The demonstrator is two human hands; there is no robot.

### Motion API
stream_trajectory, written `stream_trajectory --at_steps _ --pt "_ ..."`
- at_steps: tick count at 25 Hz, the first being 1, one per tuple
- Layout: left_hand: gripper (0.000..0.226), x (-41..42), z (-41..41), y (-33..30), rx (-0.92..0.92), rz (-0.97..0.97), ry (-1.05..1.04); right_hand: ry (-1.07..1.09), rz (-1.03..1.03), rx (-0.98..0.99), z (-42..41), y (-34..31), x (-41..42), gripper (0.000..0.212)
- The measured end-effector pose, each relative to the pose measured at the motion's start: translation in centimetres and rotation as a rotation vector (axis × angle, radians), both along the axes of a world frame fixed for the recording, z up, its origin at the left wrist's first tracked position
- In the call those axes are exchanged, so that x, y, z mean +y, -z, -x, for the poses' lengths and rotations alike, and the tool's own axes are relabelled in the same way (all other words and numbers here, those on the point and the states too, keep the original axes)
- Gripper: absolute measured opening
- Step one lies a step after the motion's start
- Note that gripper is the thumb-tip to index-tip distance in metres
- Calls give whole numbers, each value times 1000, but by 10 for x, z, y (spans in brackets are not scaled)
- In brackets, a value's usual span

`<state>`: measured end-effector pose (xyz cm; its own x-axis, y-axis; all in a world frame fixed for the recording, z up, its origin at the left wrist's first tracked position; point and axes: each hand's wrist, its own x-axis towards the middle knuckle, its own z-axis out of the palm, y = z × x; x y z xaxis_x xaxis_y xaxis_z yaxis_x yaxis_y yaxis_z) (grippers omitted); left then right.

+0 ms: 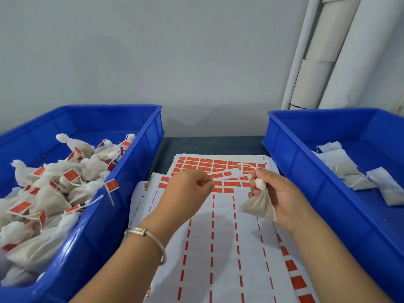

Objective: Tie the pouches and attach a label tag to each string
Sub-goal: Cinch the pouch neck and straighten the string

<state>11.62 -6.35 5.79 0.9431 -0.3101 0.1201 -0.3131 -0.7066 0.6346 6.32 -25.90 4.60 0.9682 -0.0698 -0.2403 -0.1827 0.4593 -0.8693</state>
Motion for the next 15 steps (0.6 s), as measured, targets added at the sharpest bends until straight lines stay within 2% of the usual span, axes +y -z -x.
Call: stream_trajectory --at_steps 3,7,11,15 --pt "31 -30 -16 15 72 -111 28 84 10 85 -12 11 -4 17" --pt "52 -59 -30 51 125 -184 31 89 32 131 -18 36 -2 19" --pt "64 -57 -39 79 69 -274 59 51 -59 98 -20 43 -6 17" --pt "61 -57 -44 88 -17 -332 92 55 -75 82 -24 48 -5 14"
